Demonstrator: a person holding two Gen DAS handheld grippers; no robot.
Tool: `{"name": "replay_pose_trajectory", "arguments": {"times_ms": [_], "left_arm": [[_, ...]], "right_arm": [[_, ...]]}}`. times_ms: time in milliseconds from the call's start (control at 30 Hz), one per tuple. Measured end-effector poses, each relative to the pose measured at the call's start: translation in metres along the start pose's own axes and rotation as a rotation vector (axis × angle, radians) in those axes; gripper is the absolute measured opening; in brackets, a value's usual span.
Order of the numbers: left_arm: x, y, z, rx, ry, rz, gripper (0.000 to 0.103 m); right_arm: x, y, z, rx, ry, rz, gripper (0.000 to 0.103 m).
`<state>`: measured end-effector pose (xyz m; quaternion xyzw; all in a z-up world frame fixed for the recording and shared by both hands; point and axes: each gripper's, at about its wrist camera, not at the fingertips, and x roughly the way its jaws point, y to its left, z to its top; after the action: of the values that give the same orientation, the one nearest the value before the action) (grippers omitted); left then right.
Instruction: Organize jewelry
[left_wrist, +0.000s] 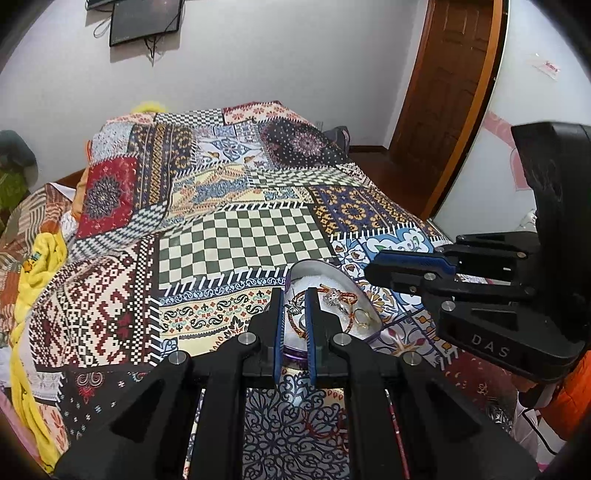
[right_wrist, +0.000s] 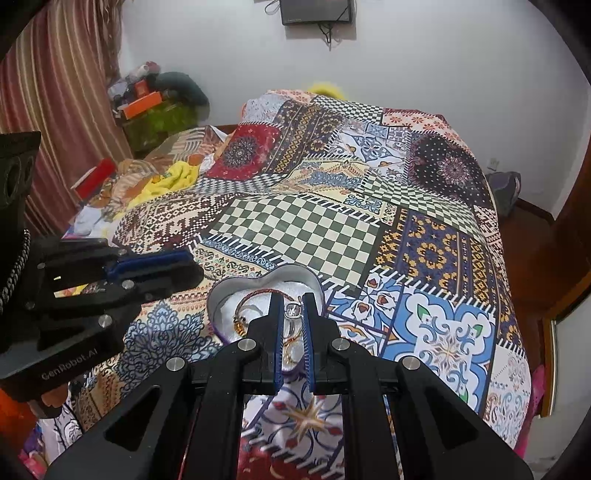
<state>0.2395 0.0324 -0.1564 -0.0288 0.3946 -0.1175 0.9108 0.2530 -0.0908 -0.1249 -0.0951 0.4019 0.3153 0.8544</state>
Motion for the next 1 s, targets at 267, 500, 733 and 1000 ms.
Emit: {"name": "replay_pose_trajectory", "arguments": {"times_ms": [267,500,733,1000], "left_arm": [[0.022,0.006,-0.004,-0.013,0.039,-0.009,0.009],[0.030,0.005,-0.006,-0.006,0.055,-0.019,0.009],[0.034,0.012,-0.007,-0.037,0.072,-0.028,0.009],[0.029,0.008,-0.010,-0.023,0.065,-0.017,0.009]], "right_arm": [[0.018,0.002,0.007,0.002,0.037,0.054,0.008],[0.031,0.009,0.008,-0.031,0.064,0.062,0.008],[0.042,0.010,0.004,-0.043,0.099,0.052,0.008],[0.046,0.011,0.000,-0.060,0.114,0.038,0.008]]}}
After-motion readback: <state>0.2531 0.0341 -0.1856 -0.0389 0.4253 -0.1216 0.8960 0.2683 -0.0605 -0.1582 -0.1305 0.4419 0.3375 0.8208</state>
